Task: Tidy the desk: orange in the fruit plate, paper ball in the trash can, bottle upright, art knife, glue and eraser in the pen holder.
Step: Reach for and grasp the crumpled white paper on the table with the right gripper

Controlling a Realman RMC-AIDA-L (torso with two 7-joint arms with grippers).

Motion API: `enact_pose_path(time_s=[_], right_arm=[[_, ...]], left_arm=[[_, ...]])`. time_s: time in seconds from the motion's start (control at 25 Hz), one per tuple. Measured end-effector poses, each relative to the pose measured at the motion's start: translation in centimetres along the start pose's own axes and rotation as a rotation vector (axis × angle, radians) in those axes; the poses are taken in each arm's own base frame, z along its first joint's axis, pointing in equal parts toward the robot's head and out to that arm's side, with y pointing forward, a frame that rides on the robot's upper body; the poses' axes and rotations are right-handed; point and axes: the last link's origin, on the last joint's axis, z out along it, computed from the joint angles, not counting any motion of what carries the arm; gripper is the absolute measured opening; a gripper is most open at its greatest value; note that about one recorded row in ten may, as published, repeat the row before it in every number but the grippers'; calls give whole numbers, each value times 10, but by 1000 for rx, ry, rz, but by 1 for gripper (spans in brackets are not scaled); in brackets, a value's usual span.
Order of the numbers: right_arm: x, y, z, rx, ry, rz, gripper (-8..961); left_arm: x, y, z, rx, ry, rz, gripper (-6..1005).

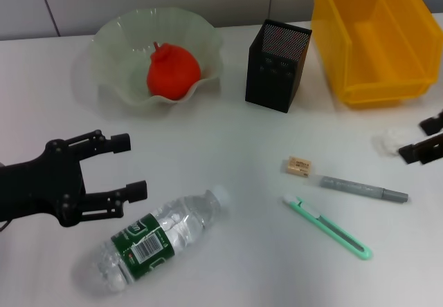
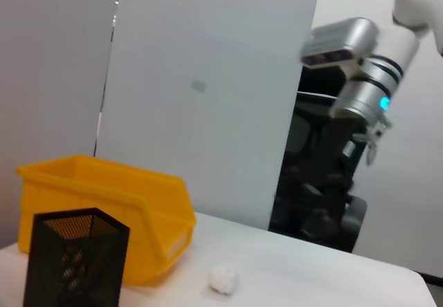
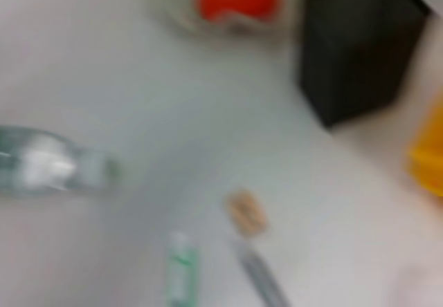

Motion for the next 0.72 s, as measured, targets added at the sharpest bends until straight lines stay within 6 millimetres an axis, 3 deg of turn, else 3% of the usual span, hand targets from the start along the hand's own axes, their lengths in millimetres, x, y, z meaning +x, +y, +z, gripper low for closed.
enact_pose_path(time_s=[0.16,0.28,0.52,0.72], right_arm=[[-10,-5,2,104,120,50,737],[-14,-15,18,151,208,112,737],[-16,-30,50,169,214,168,727],[-15,-38,64,180,214,185,707]], left_arm=[[-3,2,1,-10,-12,-4,858],[-3,2,2,-11,-12,-4,858],[-5,4,5,-14,-12,-1,858],[-5,3,5,-9,-8,-2,858]])
